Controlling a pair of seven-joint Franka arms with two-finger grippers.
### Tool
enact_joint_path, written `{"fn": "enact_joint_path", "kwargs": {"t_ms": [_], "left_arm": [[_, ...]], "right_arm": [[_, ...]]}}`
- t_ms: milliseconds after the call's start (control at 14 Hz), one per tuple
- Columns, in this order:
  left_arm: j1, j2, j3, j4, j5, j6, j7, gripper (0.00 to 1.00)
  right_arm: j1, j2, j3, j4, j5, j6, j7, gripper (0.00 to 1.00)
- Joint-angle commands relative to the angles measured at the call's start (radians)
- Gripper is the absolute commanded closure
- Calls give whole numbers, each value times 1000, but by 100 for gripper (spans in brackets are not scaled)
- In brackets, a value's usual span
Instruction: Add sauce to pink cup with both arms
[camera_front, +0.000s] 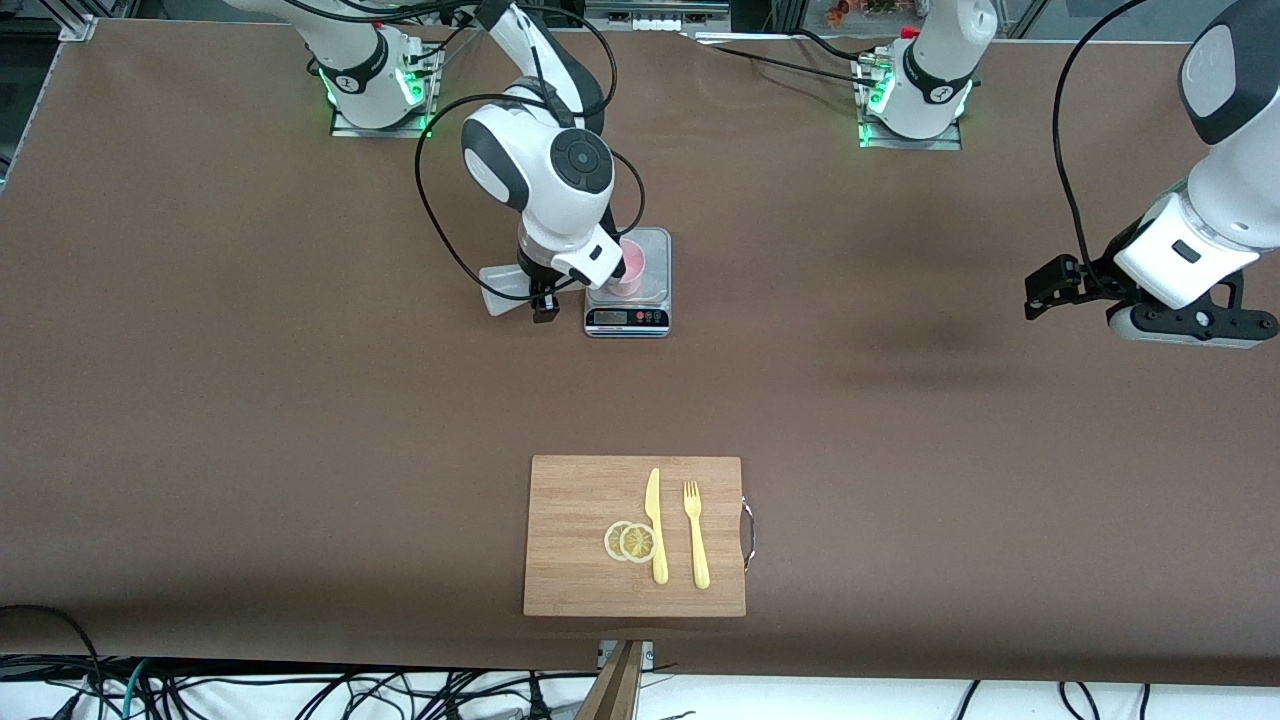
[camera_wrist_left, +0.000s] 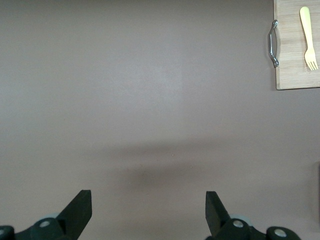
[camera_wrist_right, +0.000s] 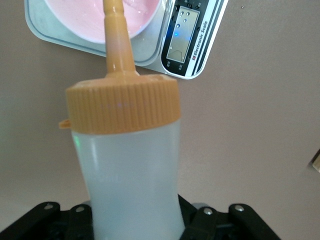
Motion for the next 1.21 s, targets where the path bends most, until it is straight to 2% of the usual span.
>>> {"fn": "enact_joint_path", "kwargs": {"t_ms": [0, 1141], "left_arm": [[5, 0, 2, 3, -20, -2, 26, 0], [5, 0, 2, 2, -20, -2, 26, 0]], "right_arm": [[11, -2, -5, 27, -21, -46, 16, 100], [6, -1, -3, 32, -6, -54, -8, 100]]}}
